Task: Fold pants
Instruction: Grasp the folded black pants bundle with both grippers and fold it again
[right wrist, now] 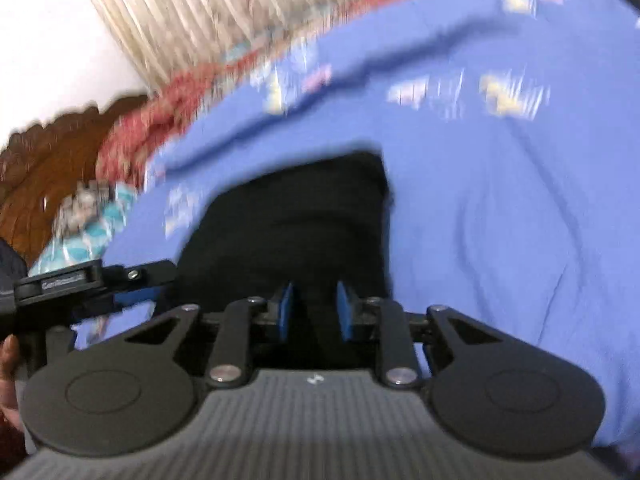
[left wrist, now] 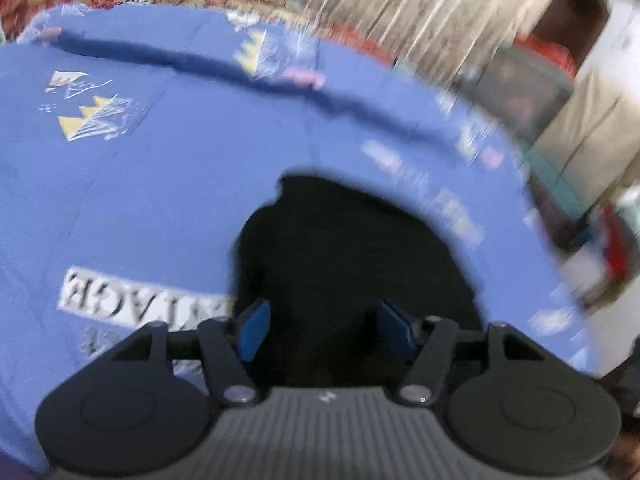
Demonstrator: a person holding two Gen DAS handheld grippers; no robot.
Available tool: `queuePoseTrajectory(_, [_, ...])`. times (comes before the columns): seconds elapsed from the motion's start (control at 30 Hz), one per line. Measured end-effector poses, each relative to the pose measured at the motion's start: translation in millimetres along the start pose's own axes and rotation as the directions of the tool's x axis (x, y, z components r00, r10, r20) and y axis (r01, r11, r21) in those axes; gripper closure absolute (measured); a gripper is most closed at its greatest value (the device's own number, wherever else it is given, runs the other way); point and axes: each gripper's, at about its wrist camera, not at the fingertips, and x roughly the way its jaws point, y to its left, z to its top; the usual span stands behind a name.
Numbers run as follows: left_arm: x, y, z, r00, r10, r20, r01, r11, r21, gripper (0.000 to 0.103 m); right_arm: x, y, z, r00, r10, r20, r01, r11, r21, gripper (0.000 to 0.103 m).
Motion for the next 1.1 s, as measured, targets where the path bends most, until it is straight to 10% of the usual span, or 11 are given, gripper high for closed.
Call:
queuePoseTrajectory(0.1, [8.3, 6.6, -22.0, 0.999, 0.036, -0.041, -0.035, 0.999, 0.015, 0.039, 5.3, 1.4, -21.3, 0.996, -0.013, -0.086, 0.013, 1.0, 0.004, 0.076])
queuePoseTrajectory(0.37, [-29.2, 26.0, -13.9, 0.999, -0.039, 0.026, 0.04, 0.998, -0.055, 0.024, -24.8, -10.7, -8.1, 0.998, 0.056, 0.018, -0.057, 0.998, 0.037, 0.071])
queuePoseTrajectory(0.43, [-38.1, 31.2, -6.1, 0.995, -0.079, 0.054, 0.083, 0.994, -0.068, 0.004, -29.2, -22.4, -3.2, 0.994, 0.07, 0.083, -0.075, 0.995, 0.06, 0.038])
queuePoseTrajectory(0.53, [-26.8, 42.7, 4.4, 0.99, -0.139, 0.028, 0.141, 0.984, -0.108, 0.0, -24.2, -37.8, 4.3, 0.988, 0.09, 0.123, -0.103, 0.989, 0.101, 0.019])
queuePoseTrajectory(0.8, [46.5, 78.8, 2.5, 0.927, -0.358, -0.112, 0.295, 0.881, -0.371, 0.0, 20.4, -63.9, 18.6, 0.981, 0.192, 0.025, -0.193, 0.959, 0.209, 0.015])
queuePoseTrajectory(0.87, [57.6, 74.2, -2.9, 0.903, -0.416, -0.108, 0.348, 0.856, -0.383, 0.002, 33.1, -65.6, 17.7, 0.973, 0.229, -0.02, -0.218, 0.946, 0.242, 0.014])
queuePoseTrajectory(1.0, [64.6, 60.3, 7.7, 0.905, -0.406, -0.124, 0.344, 0.873, -0.344, 0.04, 53.9, -47.5, 25.4, 0.941, 0.324, -0.094, -0.29, 0.919, 0.268, 0.038])
queuePoseTrajectory(1.1, [53.3, 60.9, 57.6, 0.908, -0.417, -0.041, 0.389, 0.874, -0.291, 0.047, 48.7, -24.2, 64.1, 0.932, 0.362, -0.026, -0.352, 0.92, 0.172, 0.043])
